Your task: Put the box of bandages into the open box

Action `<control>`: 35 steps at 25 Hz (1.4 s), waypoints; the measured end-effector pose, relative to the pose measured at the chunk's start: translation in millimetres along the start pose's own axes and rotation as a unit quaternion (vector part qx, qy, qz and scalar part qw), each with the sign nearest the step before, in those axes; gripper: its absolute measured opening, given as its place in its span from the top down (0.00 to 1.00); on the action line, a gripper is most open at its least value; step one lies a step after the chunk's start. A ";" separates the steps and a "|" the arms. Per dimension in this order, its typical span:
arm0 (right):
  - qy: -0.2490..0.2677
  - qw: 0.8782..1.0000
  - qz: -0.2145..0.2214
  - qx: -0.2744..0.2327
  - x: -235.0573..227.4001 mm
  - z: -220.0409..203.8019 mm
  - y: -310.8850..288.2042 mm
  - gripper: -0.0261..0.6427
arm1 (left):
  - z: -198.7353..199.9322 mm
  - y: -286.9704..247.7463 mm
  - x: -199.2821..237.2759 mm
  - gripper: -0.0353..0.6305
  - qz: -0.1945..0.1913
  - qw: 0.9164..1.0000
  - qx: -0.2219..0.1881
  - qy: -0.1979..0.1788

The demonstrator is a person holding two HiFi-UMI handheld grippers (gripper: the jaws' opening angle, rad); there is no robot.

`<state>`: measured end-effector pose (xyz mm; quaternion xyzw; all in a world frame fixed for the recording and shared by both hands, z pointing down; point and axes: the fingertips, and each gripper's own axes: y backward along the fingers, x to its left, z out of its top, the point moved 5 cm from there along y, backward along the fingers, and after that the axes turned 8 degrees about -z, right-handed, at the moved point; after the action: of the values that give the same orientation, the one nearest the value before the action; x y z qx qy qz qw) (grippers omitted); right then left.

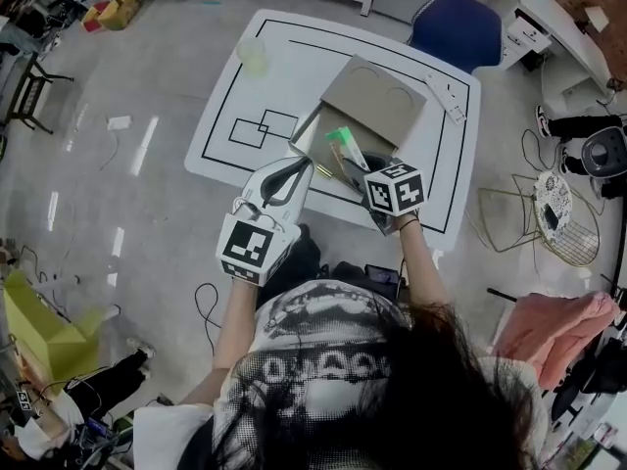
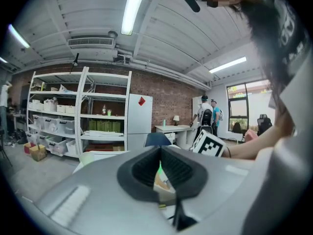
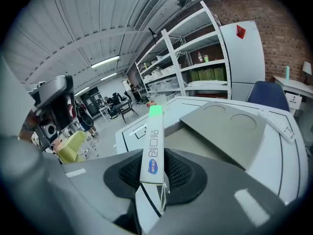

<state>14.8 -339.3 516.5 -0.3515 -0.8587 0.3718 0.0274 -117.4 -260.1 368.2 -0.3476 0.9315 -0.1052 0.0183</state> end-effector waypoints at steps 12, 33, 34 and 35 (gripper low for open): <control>-0.027 0.992 0.045 0.119 -13.6 -4.8 -83.9 0.82 | -7.2 8.2 37.0 0.95 0.009 1.000 -0.003 0.014; -0.010 0.991 -0.024 0.133 -25.5 -5.1 -119.4 0.57 | -19.3 25.4 53.2 0.95 0.012 0.999 0.002 0.035; -0.010 0.991 -0.030 0.133 -27.1 -4.8 -118.9 0.55 | -19.8 25.4 53.4 0.95 0.012 0.999 0.003 0.035; -0.009 0.990 -0.035 0.133 -28.8 -5.0 -117.9 0.54 | -20.2 25.2 53.2 0.95 0.012 0.999 0.004 0.035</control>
<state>-30.9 -410.3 603.8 -0.3106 -0.8138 0.4848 0.0791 -176.1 -272.5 384.8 -0.3325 0.9353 -0.1207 -0.0122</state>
